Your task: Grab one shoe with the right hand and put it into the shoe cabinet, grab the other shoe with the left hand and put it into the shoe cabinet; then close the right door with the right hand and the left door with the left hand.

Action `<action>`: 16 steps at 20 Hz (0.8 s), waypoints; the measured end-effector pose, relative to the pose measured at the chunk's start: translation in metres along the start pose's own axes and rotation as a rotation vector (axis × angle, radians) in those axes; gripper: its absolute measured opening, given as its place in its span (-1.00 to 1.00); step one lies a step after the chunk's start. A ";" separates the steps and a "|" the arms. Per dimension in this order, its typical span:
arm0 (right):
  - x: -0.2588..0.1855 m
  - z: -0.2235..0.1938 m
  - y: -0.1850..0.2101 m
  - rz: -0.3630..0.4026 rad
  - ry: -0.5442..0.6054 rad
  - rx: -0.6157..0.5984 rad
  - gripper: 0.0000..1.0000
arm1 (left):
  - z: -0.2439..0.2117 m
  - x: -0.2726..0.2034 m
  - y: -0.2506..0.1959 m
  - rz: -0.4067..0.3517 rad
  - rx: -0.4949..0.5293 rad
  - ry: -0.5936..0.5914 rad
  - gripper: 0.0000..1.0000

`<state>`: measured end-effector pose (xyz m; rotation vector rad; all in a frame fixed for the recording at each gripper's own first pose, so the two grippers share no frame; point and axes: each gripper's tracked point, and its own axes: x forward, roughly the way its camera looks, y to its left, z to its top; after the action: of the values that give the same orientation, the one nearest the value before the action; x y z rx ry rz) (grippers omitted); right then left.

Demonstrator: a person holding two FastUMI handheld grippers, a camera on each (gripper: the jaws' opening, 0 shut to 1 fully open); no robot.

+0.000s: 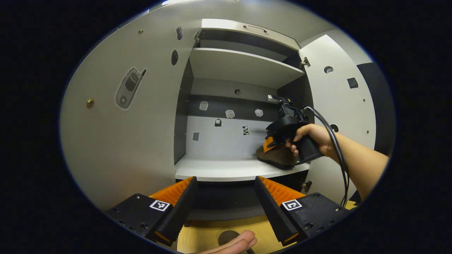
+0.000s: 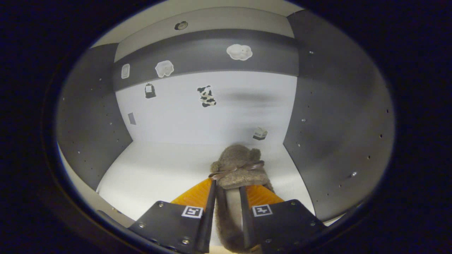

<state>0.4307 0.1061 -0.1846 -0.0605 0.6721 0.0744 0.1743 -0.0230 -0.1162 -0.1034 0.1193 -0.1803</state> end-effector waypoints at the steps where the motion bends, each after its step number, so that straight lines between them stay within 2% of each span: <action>1: -0.009 0.001 0.000 0.004 -0.008 -0.006 -0.27 | -0.001 0.001 -0.001 -0.003 -0.006 0.001 0.98; 2: -0.018 0.003 0.002 0.021 -0.020 -0.007 -0.13 | -0.002 0.002 -0.002 -0.007 -0.009 0.004 0.99; 3: -0.031 0.005 0.005 0.036 -0.039 -0.019 0.15 | -0.003 0.003 -0.002 -0.004 -0.012 0.008 0.99; 4: -0.043 0.010 0.006 0.038 -0.073 -0.044 0.25 | -0.005 0.003 -0.002 -0.001 -0.014 0.013 0.99; 5: -0.054 0.014 0.005 0.031 -0.109 -0.075 0.62 | -0.007 0.004 -0.003 -0.001 -0.022 0.017 0.99; 6: -0.068 0.016 0.006 0.034 -0.141 -0.097 0.65 | -0.008 0.006 -0.007 -0.010 -0.034 0.019 0.99; 7: -0.080 0.018 0.011 0.050 -0.168 -0.100 0.87 | -0.011 0.008 -0.011 -0.009 -0.049 0.029 0.98; 9: -0.109 0.017 0.018 0.066 -0.216 -0.087 0.97 | -0.021 0.008 -0.019 -0.021 -0.050 0.059 0.98; 11: -0.139 0.015 0.021 0.064 -0.283 -0.111 0.89 | -0.028 0.010 -0.025 -0.040 -0.044 0.086 0.99; 12: -0.155 0.014 0.022 0.061 -0.326 -0.125 0.97 | -0.029 0.010 -0.022 -0.024 -0.053 0.088 0.99; 16: -0.221 -0.002 0.023 0.035 -0.476 -0.154 0.92 | -0.036 0.009 -0.007 0.068 -0.024 0.085 0.99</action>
<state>0.2547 0.1181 -0.0493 -0.1732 0.1904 0.1683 0.1770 -0.0346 -0.1517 -0.1158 0.2096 -0.1150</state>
